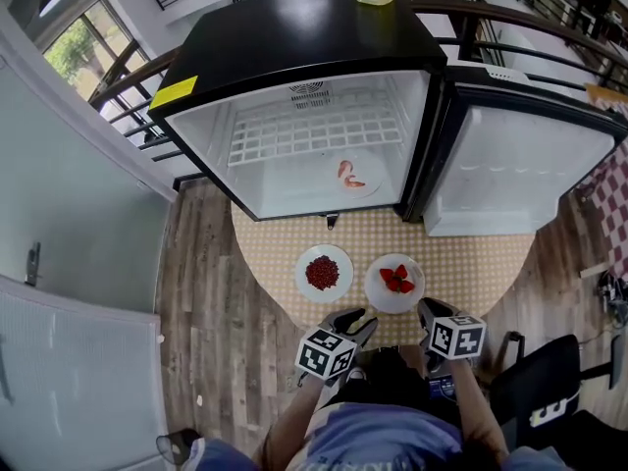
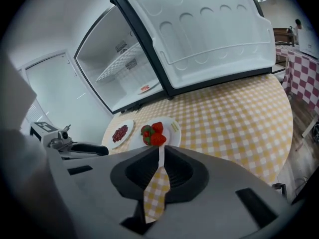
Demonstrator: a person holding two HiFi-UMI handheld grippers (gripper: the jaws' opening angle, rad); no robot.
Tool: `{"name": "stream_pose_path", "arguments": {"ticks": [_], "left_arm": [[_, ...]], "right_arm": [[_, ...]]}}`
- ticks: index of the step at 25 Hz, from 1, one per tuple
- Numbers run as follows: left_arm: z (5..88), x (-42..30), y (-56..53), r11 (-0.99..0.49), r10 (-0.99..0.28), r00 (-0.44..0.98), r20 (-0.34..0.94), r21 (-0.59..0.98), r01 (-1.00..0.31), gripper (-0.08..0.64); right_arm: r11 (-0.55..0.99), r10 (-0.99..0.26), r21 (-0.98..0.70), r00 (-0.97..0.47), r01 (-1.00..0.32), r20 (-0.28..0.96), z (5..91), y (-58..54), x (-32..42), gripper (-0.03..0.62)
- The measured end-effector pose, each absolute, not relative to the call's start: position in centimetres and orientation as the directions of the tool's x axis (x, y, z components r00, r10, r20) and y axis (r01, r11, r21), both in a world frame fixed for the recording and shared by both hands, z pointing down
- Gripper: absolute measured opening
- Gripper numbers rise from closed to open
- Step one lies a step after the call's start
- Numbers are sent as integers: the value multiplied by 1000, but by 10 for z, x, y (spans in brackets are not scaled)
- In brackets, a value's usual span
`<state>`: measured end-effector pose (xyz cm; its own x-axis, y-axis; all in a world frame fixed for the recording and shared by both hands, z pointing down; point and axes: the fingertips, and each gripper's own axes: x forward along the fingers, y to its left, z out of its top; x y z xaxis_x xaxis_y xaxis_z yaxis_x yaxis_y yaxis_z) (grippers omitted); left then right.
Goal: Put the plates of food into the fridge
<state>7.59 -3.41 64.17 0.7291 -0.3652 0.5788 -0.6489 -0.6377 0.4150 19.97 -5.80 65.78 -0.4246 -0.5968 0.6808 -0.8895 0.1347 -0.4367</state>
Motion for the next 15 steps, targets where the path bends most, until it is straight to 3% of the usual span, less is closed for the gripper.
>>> {"name": "stream_pose_path", "arguments": {"ticks": [4, 15], "left_arm": [[661, 76, -48, -600, -349, 707, 616, 432, -673, 149], [685, 78, -90, -522, -349, 656, 669, 443, -729, 191]], "right_arm": [[120, -554, -454, -439, -883, 708, 678, -67, 202, 129], [82, -518, -490, -457, -868, 723, 698, -80, 208, 129]]}}
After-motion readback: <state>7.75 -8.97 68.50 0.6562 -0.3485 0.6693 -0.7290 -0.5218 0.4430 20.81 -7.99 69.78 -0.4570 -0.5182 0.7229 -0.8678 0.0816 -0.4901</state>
